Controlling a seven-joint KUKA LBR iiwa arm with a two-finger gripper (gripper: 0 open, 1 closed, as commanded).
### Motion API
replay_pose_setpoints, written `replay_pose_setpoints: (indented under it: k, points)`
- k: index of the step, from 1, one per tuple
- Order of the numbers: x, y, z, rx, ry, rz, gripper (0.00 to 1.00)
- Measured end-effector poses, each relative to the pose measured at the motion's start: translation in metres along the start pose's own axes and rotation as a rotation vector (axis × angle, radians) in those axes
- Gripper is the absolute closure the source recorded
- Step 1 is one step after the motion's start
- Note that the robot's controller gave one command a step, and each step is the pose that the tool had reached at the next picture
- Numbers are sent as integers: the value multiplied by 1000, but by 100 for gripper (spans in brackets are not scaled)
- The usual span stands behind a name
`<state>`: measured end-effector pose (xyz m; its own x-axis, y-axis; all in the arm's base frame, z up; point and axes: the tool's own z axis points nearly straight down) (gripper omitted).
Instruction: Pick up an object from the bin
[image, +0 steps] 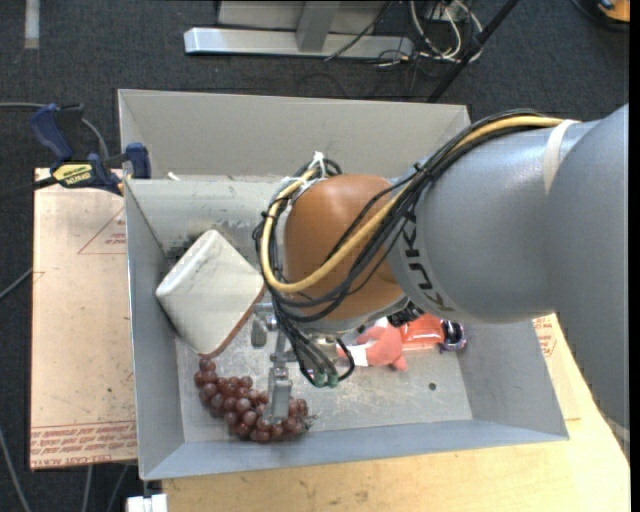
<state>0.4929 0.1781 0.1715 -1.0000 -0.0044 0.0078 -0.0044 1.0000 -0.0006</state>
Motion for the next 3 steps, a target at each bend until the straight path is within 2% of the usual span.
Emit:
replay_pose_setpoints:
  k: [1,2,3]
  points:
    - [-2,-1,-4,-2,-7,4,0]
    - [4,-6,41,-3,-12,-33,0]
    - [-4,-10,89,-6,-6,34,0]
